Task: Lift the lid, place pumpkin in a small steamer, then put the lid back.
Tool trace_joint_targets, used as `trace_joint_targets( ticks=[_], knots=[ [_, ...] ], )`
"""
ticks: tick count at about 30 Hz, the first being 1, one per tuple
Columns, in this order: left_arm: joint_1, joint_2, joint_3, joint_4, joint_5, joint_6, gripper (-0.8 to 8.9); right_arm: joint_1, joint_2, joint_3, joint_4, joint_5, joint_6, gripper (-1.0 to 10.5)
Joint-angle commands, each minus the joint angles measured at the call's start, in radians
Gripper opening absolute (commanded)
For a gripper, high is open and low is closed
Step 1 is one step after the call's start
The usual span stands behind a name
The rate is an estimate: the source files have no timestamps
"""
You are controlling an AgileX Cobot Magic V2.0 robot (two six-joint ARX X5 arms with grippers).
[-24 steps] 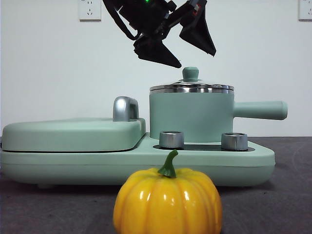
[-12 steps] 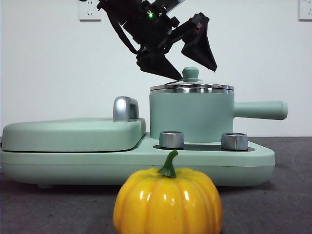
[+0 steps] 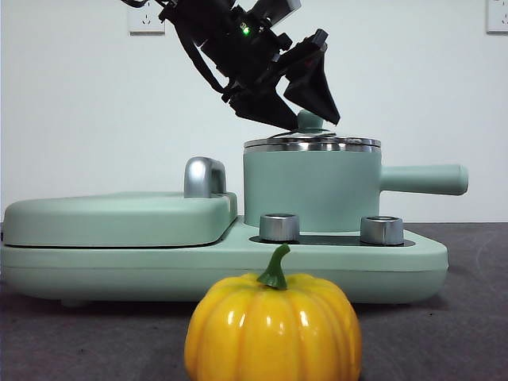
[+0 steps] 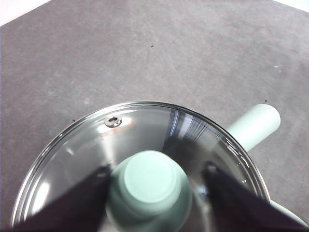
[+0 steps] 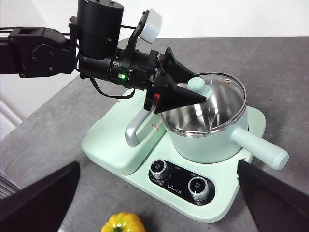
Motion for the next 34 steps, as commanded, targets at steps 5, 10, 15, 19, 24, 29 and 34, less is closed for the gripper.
trace_joint_targets(
  ticks=[5,10,15,19,24,29,34],
  knots=[
    [-0.003,0.024,0.026,0.024,-0.007,0.007,1.02,0.003,0.003,0.015,0.003,-0.003,-0.004,5.2],
    [-0.003,0.024,0.026,0.041,-0.007,0.006,0.81,0.003,0.003,0.015,0.004,-0.003,-0.004,5.2],
    [-0.002,0.008,0.037,0.046,-0.007,0.006,0.82,0.003,0.003,0.015,0.004,-0.003,-0.004,5.2],
    [-0.002,-0.018,0.061,0.027,-0.007,-0.013,0.82,0.003,0.003,0.015,0.004,-0.003,-0.004,5.2],
    [0.003,-0.076,0.075,-0.007,-0.007,-0.046,0.82,0.003,0.003,0.015,0.004,-0.003,-0.004,5.2],
    [0.018,-0.147,0.075,-0.083,-0.007,-0.046,0.82,0.003,0.004,0.015,0.003,-0.004,0.027,5.2],
    [0.047,-0.211,0.075,-0.202,-0.007,-0.044,0.82,0.006,0.018,0.015,-0.003,-0.040,0.058,5.1]
  ],
)
